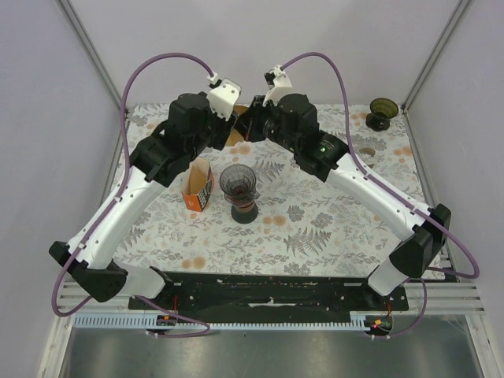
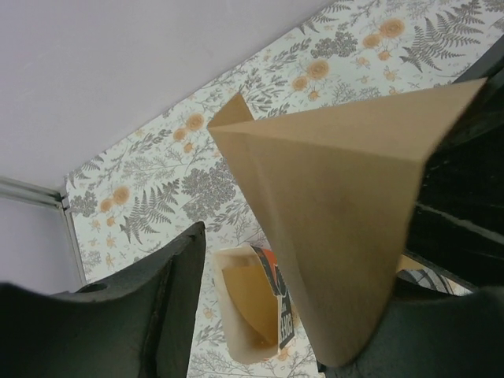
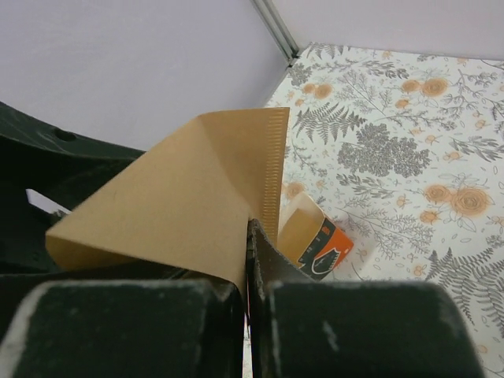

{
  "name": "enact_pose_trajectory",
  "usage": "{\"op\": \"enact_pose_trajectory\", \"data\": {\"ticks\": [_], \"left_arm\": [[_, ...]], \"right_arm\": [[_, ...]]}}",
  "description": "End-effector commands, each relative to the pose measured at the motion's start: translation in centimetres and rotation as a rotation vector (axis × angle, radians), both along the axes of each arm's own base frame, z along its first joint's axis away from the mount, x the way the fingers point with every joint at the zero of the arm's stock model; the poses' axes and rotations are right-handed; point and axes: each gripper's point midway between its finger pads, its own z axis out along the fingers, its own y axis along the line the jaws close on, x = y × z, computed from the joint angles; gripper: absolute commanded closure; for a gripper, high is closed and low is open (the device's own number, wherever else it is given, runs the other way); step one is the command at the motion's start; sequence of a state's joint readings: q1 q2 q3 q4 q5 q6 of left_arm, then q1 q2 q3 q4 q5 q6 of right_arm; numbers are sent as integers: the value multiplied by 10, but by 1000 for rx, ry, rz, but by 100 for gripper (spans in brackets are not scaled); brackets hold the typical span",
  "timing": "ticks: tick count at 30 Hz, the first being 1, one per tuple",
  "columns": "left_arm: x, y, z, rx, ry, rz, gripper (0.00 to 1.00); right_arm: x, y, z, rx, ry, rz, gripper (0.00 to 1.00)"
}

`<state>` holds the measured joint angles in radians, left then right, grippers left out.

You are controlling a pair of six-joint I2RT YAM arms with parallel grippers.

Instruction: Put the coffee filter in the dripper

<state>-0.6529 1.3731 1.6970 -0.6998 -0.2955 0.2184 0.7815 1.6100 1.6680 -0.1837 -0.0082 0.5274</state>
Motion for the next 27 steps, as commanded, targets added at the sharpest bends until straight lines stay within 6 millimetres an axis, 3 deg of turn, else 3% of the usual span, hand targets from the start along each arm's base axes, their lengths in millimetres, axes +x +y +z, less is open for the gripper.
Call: {"op": "enact_pose_trajectory", "data": {"ticks": [1,4,5,6,10,14,16,20,27], "left_arm": [[1,7,12,-9,-52,27,47],[1,10,19,-12,-74,43,86],[2,12,23,-9,-83,50,96],[1,15,23,0,-87,59,98],[-1,21,25,24,-97,69,98],[-2,20,22,28,-86,58,98],[-2,16,21,19,-78,45,98],[-3,6,20,-8,-56,5,98],[-6,-8,21,-64,-24,-42,98]], "right_arm": [[-12,-3,46,121,-60,35,100],[-10,-4,38,105,-52,35,100],[-7,-8,36,101,-50,22,100],[-4,-13,31,93,-45,10,100],[14,-55,30,-12,-129,-170,100],[16,-71,43,-64,-200,-228,100],[13,-64,46,-69,-222,-197,97],[5,-36,43,-76,-249,-87,77],[7,-8,41,-43,-244,-24,67]]}}
